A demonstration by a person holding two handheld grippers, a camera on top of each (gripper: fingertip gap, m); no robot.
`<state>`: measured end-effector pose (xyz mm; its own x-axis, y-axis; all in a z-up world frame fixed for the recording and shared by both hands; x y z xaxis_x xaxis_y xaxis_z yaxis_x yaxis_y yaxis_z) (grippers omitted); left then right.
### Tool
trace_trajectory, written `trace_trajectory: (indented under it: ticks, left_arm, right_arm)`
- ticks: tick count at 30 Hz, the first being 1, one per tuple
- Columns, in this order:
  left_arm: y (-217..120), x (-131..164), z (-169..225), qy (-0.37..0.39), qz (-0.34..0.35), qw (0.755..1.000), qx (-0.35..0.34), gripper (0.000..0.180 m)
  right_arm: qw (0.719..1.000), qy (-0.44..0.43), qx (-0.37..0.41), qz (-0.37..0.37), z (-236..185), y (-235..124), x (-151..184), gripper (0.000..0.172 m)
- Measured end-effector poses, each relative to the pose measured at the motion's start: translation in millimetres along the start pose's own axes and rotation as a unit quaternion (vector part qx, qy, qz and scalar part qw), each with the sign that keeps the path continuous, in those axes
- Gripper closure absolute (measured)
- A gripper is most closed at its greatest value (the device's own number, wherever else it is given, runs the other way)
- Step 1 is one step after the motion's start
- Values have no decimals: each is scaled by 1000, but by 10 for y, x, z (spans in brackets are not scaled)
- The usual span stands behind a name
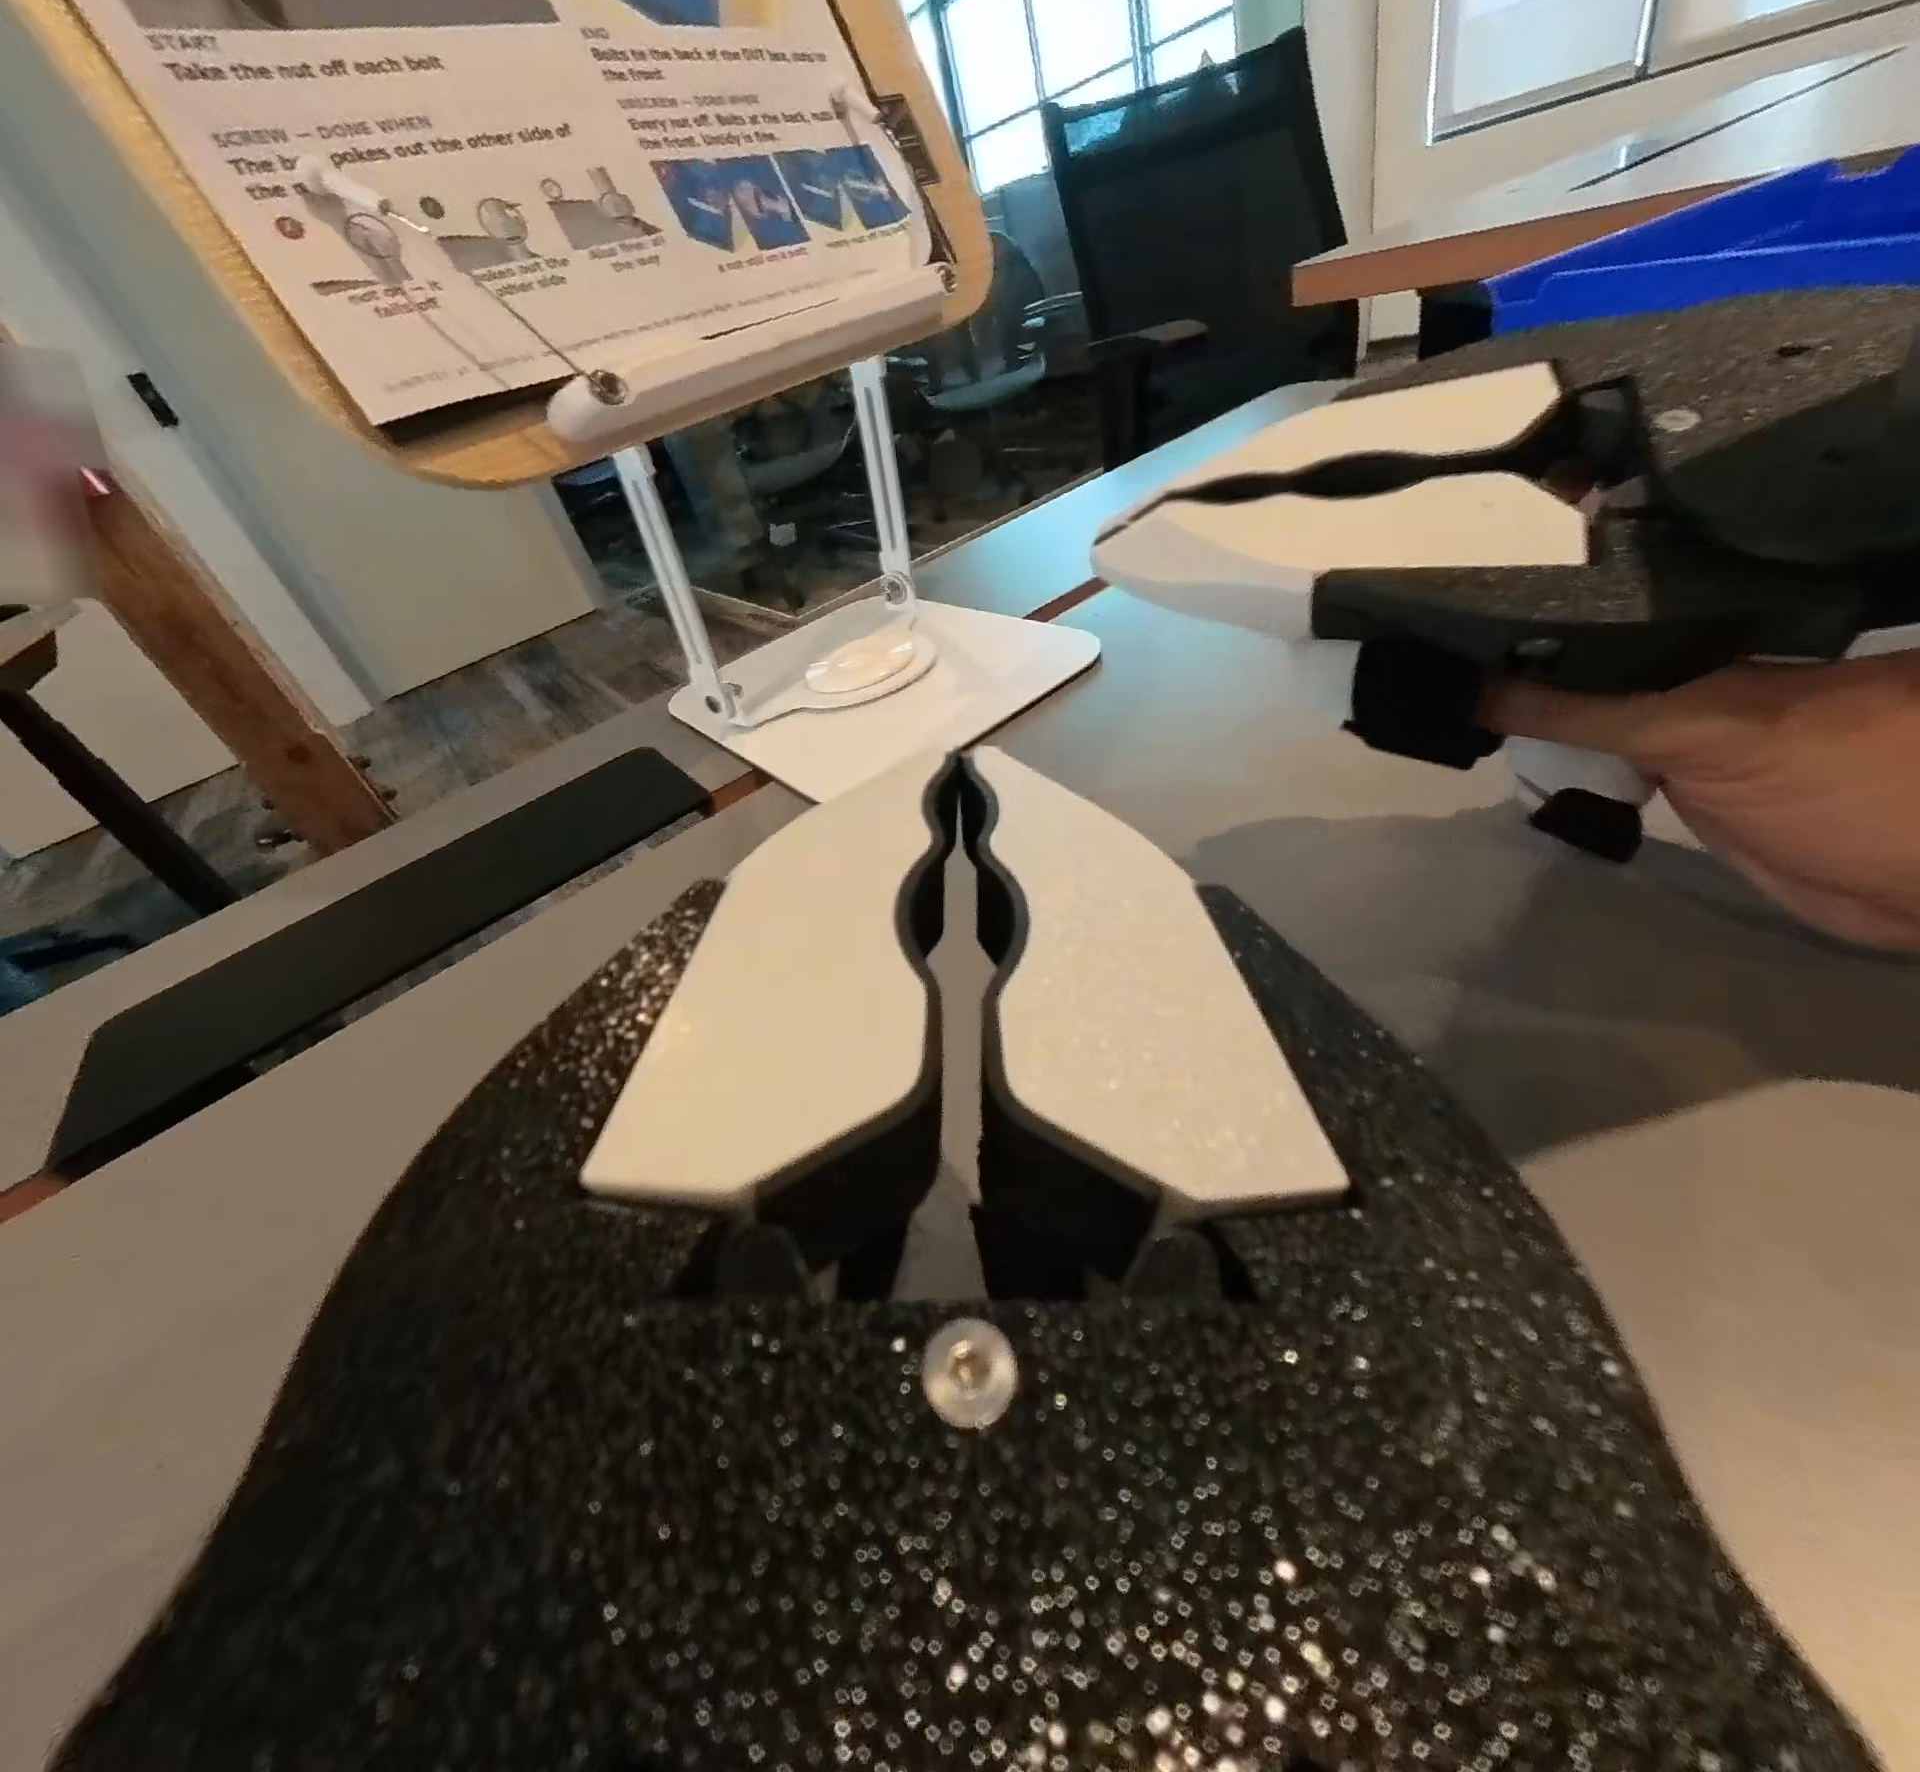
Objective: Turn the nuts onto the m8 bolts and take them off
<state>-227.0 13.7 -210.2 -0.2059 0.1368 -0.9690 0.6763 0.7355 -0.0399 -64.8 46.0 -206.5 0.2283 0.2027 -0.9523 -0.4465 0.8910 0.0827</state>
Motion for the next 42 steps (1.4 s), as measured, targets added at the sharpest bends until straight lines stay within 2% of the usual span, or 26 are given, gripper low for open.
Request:
trace_trajectory:
  ticks: [4, 10, 13, 15, 19, 21, 26, 30, 33, 36, 38, 41, 42]
  left_arm:
    - [-14, 0, -19, -9, 10, 1000, -15, 180]
    - [0, -11, -4, -23, 0, 1000, 3, 180]
    - [-7, 9, 0, -20, -4, 1000, 12, 180]
    - [-31, 8, -7, -26, 1, 1000, 16, 180]
    - [-124, -33, -22, -31, 17, 999, 34, 180]
    - [-178, -101, -30, -21, 13, 999, 38, 180]
    - [-523, -564, -2, 40, -12, 999, 9, 180]
    - [-964, -870, 142, 23, -12, 1000, 9, 138]
    - [-1259, -886, 104, 17, -77, 996, -45, 109]
    - [-1577, -859, 1, -90, -77, 990, -75, 77]
    - [-1780, -755, -84, -141, -125, 976, -106, 67]
    - [-2020, -586, -140, -147, -233, 948, -159, 66]
    - [-2069, -540, -138, -157, -267, 937, -163, 71]
  right_arm:
    - [999, 0, 27, 34, -73, -35, -53, 172]
    - [988, -152, 28, 4, -202, -12, 23, 172]
    - [984, -175, 43, 0, -228, -37, 51, 172]
    - [989, -147, 28, -7, -218, -55, 39, 172]
    - [1000, -1, -10, -19, -108, -95, 47, 172]
    - [999, 45, -15, -25, -34, -110, 60, 172]
    - [995, 97, -11, -29, 103, -136, 85, 172]
    - [985, 167, -44, 10, 156, -172, 51, 172]
    - [982, 178, -55, 17, 162, -164, 51, 171]
    - [982, 176, -57, 27, 143, -157, 36, 158]
    - [981, 179, -63, 41, 123, -160, 16, 152]
    - [980, 183, -71, 41, 104, -151, 15, 149]
    - [980, 183, -74, 40, 100, -146, 17, 148]
Point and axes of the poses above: each gripper's, where its closed fingertips meet, y out along the fingers, x out of its underside, z = x × y across the jaws, the point moved 9 cm from there along -y, back along the fingers, and after that the axes turned 7 degrees about x, right-handed, at the moved point
